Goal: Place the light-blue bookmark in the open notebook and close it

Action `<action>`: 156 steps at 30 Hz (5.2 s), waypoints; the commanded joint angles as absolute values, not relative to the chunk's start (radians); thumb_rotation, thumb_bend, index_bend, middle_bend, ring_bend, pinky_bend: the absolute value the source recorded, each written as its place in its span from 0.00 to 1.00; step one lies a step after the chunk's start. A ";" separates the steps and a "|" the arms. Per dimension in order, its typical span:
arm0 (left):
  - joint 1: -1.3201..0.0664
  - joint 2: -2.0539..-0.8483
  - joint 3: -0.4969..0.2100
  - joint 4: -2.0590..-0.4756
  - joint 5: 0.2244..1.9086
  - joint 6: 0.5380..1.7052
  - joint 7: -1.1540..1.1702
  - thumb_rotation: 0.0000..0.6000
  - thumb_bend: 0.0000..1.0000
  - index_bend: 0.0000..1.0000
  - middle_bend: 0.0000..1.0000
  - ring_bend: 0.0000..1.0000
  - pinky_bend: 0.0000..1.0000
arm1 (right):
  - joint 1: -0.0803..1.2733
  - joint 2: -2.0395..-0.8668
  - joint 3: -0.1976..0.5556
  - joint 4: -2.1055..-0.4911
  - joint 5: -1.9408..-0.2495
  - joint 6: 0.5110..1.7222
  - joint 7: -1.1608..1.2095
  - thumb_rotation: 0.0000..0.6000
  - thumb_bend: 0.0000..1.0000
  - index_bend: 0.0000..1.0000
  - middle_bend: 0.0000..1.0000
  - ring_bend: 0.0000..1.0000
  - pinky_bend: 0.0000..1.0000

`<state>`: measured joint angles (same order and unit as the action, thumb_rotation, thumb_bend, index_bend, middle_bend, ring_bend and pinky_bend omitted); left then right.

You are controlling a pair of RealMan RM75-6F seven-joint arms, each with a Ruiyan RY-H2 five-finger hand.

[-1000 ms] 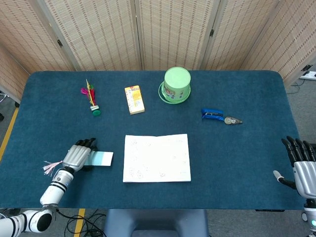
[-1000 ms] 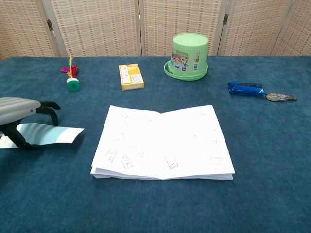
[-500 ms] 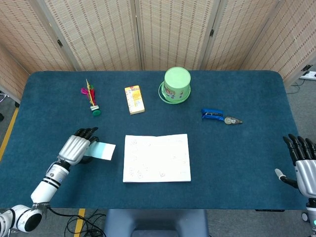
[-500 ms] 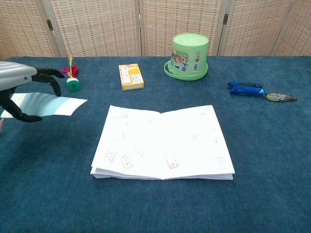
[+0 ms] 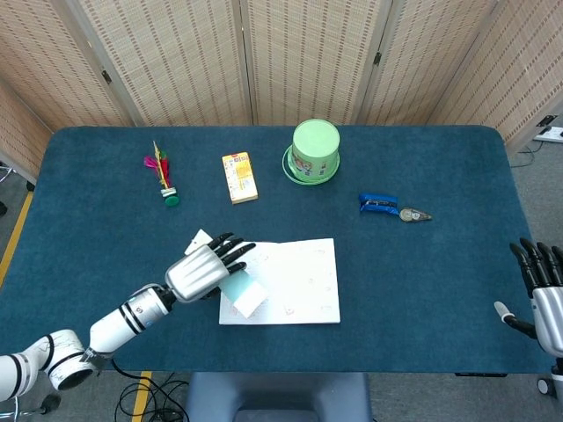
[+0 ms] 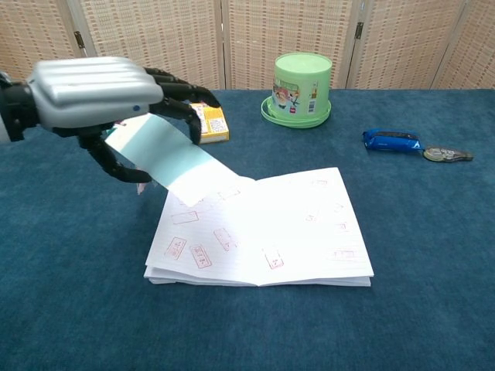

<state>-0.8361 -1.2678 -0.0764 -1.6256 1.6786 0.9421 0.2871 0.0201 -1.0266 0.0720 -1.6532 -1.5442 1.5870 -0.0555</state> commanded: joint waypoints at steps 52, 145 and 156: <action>-1.191 -1.722 -0.092 -1.216 1.640 0.725 0.409 1.00 0.27 0.39 0.11 0.14 0.16 | -0.004 -1.018 0.078 -1.648 -1.507 1.587 -0.045 1.00 0.12 0.00 0.06 0.00 0.04; -0.352 -1.107 -0.048 -1.808 1.328 1.404 0.295 1.00 0.27 0.13 0.07 0.10 0.16 | 0.808 -1.607 0.134 -1.315 -1.617 0.734 -0.060 1.00 0.43 0.10 0.33 0.08 0.12; -0.328 -1.099 -0.059 -1.799 1.330 1.395 0.274 1.00 0.27 0.13 0.07 0.10 0.16 | 0.889 -1.689 0.149 -1.237 -1.538 0.675 -0.082 1.00 0.45 0.07 0.29 0.02 0.05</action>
